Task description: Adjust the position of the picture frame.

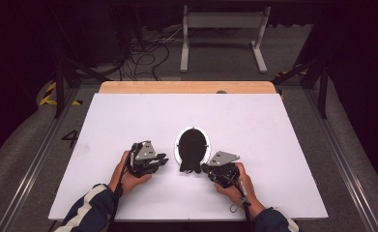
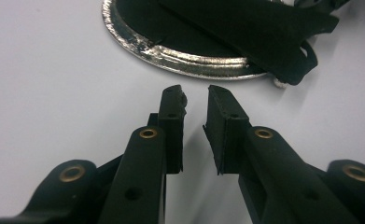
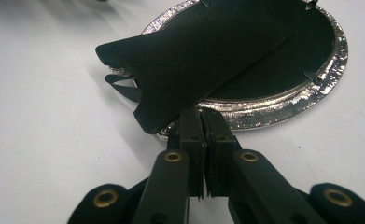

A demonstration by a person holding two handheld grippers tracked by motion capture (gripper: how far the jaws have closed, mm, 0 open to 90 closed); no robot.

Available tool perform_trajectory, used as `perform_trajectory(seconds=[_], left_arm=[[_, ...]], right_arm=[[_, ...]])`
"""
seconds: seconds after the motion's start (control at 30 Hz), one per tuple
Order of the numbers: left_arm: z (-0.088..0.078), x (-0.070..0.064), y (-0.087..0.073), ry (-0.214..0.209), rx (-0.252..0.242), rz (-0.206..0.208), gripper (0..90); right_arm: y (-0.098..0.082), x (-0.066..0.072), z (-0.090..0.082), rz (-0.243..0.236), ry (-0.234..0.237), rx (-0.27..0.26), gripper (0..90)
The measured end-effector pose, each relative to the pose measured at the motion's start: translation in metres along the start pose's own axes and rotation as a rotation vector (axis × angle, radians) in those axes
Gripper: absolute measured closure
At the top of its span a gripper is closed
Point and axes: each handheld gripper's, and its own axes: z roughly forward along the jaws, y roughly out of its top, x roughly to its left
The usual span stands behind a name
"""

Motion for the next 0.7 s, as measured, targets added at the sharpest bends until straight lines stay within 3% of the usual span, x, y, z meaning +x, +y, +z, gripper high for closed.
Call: perform_trajectory(seconds=[0.2,0.27,0.43,0.57,0.6,0.63,0.7], left_arm=[[-0.024,0.004,-0.009,0.034,-0.032,-0.010,71.5],[-0.039,0.006,-0.013,0.094,-0.046,0.009,67.4],[-0.065,0.008,-0.025,0.137,-0.095,-0.015,61.1],[-0.079,0.007,-0.038,0.163,-0.089,-0.015,52.8],[-0.083,0.006,-0.041,0.175,-0.088,-0.013,47.2],[-0.089,0.004,-0.046,0.203,-0.085,-0.002,44.5],[-0.095,0.002,-0.053,0.217,-0.090,0.003,39.3]], right_arm=[[-0.004,-0.009,-0.011,0.012,0.038,-0.011,84.7],[-0.006,-0.012,-0.014,0.015,0.050,-0.015,83.8],[-0.007,-0.017,-0.022,0.004,0.071,-0.015,81.9],[-0.005,-0.023,-0.027,0.015,0.076,-0.032,79.2],[-0.005,-0.026,-0.031,0.023,0.081,-0.050,76.4],[-0.005,-0.026,-0.032,0.020,0.086,-0.058,75.2],[-0.005,-0.025,-0.034,0.007,0.082,-0.055,72.5]])
